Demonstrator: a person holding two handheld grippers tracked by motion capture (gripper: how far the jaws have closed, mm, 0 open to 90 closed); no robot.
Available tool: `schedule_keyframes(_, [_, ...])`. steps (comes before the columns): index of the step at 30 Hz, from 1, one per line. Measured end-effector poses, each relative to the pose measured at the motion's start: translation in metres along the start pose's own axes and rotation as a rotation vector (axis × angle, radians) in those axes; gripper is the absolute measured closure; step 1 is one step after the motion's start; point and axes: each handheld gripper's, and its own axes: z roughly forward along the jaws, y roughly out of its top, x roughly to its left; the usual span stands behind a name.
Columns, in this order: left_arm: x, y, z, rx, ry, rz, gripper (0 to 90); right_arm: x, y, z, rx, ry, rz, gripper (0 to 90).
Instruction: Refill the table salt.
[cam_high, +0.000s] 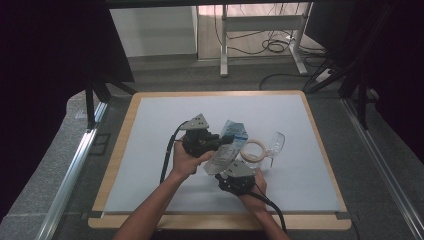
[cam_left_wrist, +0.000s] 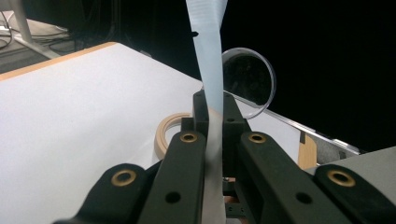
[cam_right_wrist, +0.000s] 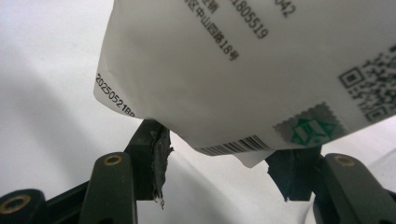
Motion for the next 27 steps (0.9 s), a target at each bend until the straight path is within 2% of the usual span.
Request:
schedule_keyframes(8, [0.001,0.003,0.006,0.025,-0.003,0.006,89.8,0.000,-0.002,-0.002,-0.008,0.017,0.032,44.3])
schedule_keyframes(19, [0.010,0.007,0.016,0.051,-0.020,-0.015,89.8,0.000,-0.003,-0.003,-0.018,0.046,0.072,45.0])
schedule_keyframes(27, [0.013,0.011,0.027,0.087,-0.011,-0.005,89.8,-0.001,-0.003,-0.004,-0.020,0.048,0.101,45.0])
